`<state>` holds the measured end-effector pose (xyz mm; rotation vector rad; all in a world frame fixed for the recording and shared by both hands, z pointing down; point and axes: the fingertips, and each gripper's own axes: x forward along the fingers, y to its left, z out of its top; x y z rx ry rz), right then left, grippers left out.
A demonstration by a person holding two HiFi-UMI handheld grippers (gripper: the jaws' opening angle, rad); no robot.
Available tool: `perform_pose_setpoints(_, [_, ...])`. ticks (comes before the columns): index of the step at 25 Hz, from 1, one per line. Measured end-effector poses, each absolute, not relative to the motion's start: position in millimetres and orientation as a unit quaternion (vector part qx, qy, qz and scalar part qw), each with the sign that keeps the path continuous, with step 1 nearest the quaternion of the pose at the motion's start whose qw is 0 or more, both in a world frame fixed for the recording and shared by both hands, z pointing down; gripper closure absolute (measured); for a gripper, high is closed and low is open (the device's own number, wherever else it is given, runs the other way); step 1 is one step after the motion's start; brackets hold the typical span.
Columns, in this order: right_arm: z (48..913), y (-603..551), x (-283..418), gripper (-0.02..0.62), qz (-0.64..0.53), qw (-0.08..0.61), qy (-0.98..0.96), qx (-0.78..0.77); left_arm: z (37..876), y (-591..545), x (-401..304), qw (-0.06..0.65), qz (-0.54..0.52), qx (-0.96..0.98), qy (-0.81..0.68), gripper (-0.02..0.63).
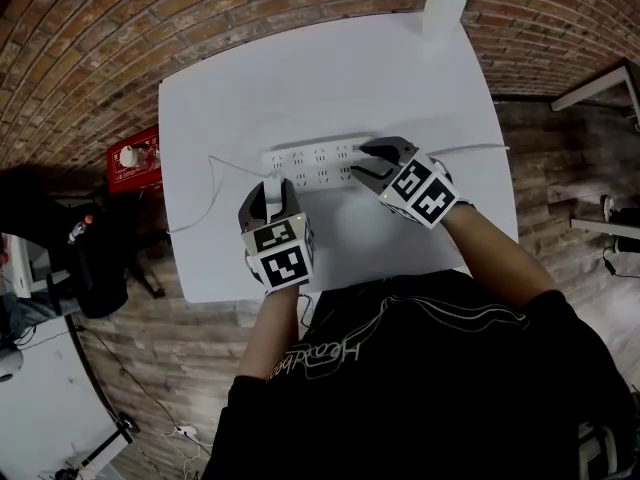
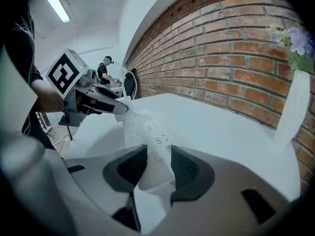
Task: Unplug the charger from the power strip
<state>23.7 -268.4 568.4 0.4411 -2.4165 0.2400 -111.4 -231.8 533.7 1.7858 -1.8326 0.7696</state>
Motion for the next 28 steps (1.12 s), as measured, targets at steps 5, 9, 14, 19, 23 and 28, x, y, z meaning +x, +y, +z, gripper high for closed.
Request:
perform_pose_setpoints(5, [570,-269,25,0.464,0.089,0.330,-0.924,0.170,536,-231,-115,0.293,0.224,0.656,-0.659,0.469])
perform_pose_setpoints(9, [568,-267,22,0.465,0.090,0.325,-0.926,0.171,536,-230,-118,0.298,0.218,0.654,-0.660,0.469])
perform_pose_setpoints(14, [569,-266,21,0.465,0.091,0.328,-0.924,0.174,531,-228,-115,0.240,0.268,0.652,-0.667,0.469])
perform_pose_setpoints(19, [570,-265,20,0.465,0.087,0.329,-0.925,0.171,534,-226,-120,0.299,0.224,0.657,-0.655,0.469])
perform_pose_setpoints(23, [570,-263,19,0.465,0.084,0.326,-0.927,0.168,535,-224,-123,0.323,0.207,0.658,-0.648,0.468])
perform_pose_setpoints(28, [569,-264,19,0.465,0.084,0.326,-0.927,0.167,532,-225,-119,0.278,0.250,0.660,-0.652,0.469])
